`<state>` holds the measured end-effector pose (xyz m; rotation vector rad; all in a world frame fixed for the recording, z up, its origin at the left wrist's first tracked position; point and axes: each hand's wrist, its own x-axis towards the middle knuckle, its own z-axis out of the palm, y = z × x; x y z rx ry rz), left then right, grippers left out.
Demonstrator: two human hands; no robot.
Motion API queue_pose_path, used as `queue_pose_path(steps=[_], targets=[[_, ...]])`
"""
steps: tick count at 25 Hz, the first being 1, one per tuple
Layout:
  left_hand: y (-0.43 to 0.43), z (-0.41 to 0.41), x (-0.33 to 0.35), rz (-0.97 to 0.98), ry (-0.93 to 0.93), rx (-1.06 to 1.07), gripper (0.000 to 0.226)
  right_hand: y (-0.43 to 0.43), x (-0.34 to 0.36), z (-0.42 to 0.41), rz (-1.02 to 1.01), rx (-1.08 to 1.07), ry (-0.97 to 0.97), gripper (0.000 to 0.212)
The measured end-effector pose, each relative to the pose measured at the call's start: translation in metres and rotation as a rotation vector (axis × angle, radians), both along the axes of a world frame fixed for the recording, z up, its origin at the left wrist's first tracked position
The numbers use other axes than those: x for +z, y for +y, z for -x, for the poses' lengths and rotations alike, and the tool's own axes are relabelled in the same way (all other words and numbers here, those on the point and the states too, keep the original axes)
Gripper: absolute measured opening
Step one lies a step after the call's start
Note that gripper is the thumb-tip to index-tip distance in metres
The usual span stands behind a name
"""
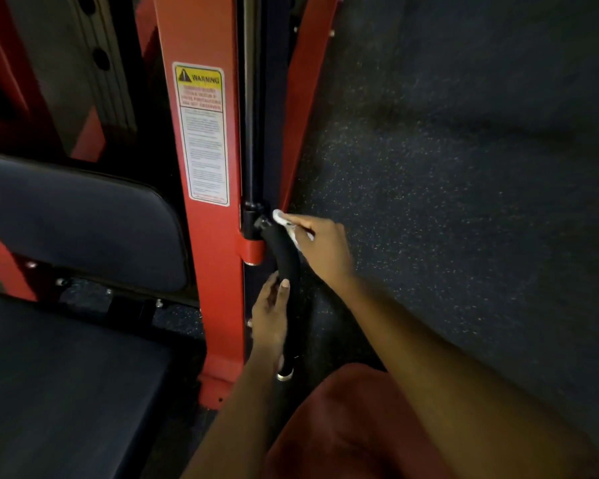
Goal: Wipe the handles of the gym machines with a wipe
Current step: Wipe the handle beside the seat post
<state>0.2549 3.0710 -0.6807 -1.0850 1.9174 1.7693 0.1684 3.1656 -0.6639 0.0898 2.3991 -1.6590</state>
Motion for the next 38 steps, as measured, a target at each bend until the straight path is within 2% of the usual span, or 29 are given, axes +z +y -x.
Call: queue_pose_path(steps=[4, 7, 11, 14, 16, 20, 22, 25, 27, 29, 34, 38], targets=[[-0.002, 0.000, 0.001, -0.052, 0.028, 0.000, 0.038, -0.013, -0.021, -0.001, -0.048, 0.044, 0.147, 0.028], [-0.013, -0.001, -0.011, -0.050, 0.047, -0.058, 0.033, -0.017, -0.026, -0.020, -0.073, -0.072, 0.245, 0.032], [-0.025, -0.004, -0.022, -0.068, 0.065, -0.126, 0.025, -0.015, -0.039, -0.059, -0.078, -0.167, 0.114, 0.030], [-0.029, -0.003, -0.028, -0.044, 0.081, -0.142, 0.023, -0.020, -0.063, -0.106, -0.157, -0.241, 0.153, 0.034], [-0.030, -0.003, -0.032, -0.039, 0.095, -0.152, 0.025, -0.022, -0.070, -0.125, -0.138, -0.266, 0.130, 0.034], [-0.030, -0.006, -0.031, -0.053, 0.096, -0.165, 0.032, -0.015, -0.044, -0.078, -0.116, -0.338, 0.164, 0.029], [-0.028, -0.005, -0.028, -0.068, 0.084, -0.175, 0.030, -0.020, -0.030, -0.051, -0.089, -0.299, 0.201, 0.029], [-0.030, -0.005, -0.024, -0.102, 0.062, -0.181, 0.025, -0.028, -0.035, -0.062, -0.227, -0.241, 0.288, 0.029], [-0.033, -0.008, -0.027, -0.133, 0.079, -0.184, 0.031, -0.026, -0.050, -0.091, -0.357, -0.241, 0.341, 0.034], [-0.036, -0.014, -0.033, -0.161, 0.097, -0.182, 0.035, -0.029, -0.072, -0.120, -0.371, -0.266, 0.368, 0.034], [-0.044, -0.044, -0.061, -0.106, 0.047, -0.217, 0.022, -0.057, -0.118, -0.180, -0.308, -0.380, 0.203, 0.030], [-0.048, -0.056, -0.067, -0.111, -0.010, -0.218, 0.034, -0.052, -0.106, -0.176, -0.188, -0.401, 0.074, 0.028]])
